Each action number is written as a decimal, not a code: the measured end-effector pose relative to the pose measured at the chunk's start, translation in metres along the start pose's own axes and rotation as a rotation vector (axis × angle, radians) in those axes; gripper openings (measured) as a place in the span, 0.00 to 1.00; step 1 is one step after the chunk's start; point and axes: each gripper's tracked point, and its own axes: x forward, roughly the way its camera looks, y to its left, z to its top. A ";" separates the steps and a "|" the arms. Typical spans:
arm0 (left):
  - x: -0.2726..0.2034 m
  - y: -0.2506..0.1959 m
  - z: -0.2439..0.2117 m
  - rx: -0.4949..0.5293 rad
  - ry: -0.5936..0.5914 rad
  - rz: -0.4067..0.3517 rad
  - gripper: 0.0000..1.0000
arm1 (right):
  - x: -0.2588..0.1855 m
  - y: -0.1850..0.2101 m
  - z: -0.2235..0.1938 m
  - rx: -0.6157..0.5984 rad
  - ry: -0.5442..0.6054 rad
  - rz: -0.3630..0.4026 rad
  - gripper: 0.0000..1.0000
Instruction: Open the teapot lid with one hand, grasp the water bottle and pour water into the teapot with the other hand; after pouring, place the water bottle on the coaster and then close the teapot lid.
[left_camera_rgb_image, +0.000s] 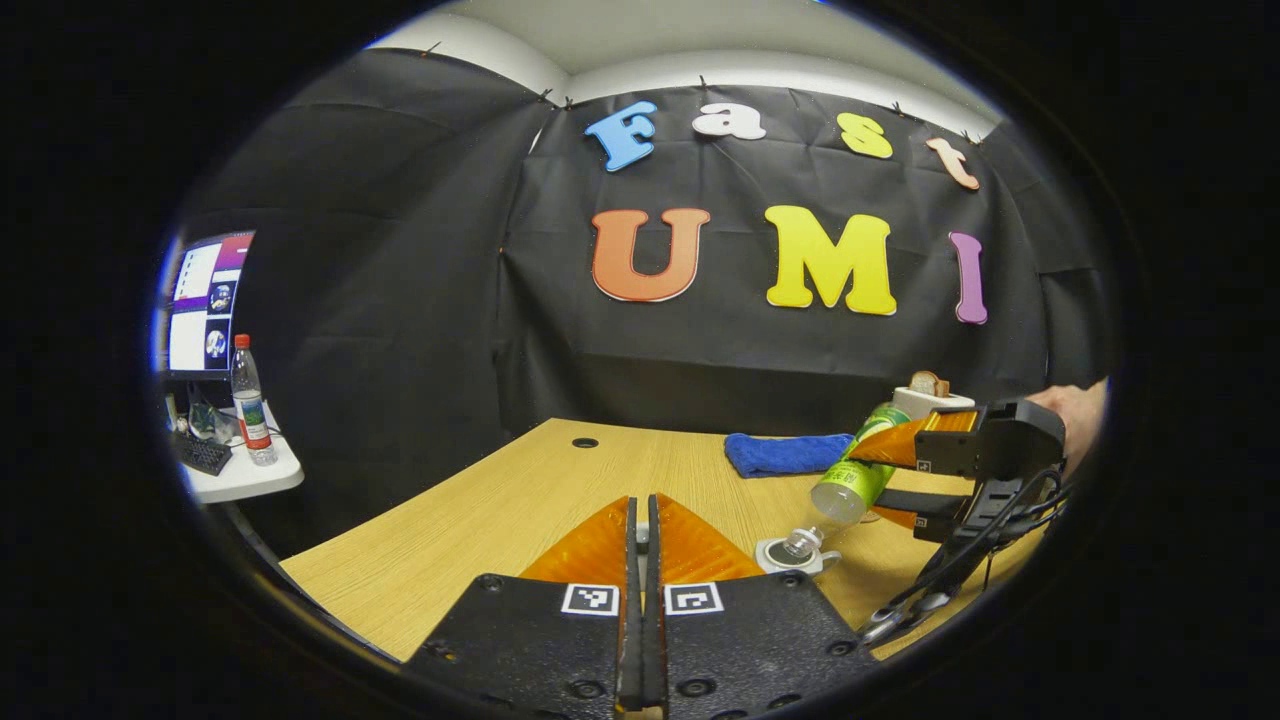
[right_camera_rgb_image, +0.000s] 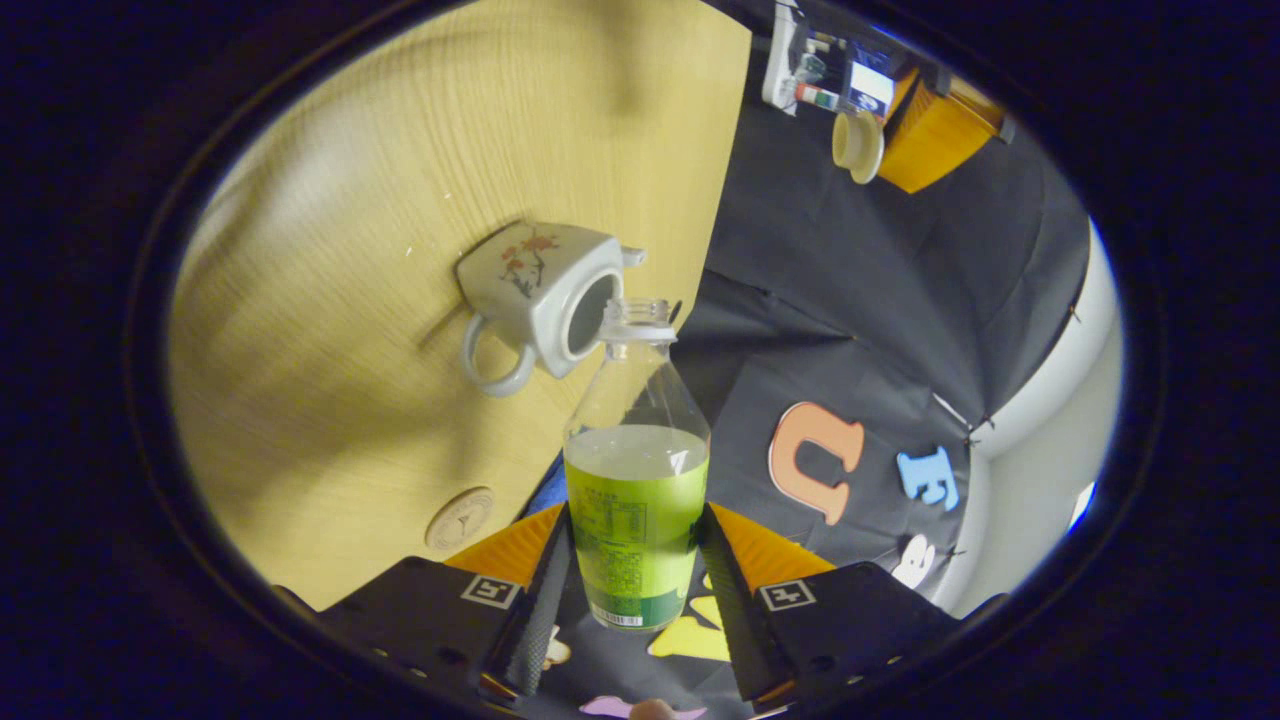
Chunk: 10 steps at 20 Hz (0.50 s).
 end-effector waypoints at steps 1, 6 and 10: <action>0.000 0.000 0.001 0.001 -0.002 0.002 0.02 | 0.005 0.004 -0.004 0.069 0.001 0.015 0.71; 0.001 -0.009 -0.001 0.020 0.001 -0.023 0.02 | 0.003 0.015 -0.014 0.501 0.010 0.069 0.72; 0.003 -0.021 -0.002 0.035 -0.003 -0.044 0.02 | -0.006 0.013 -0.020 0.878 -0.003 0.091 0.71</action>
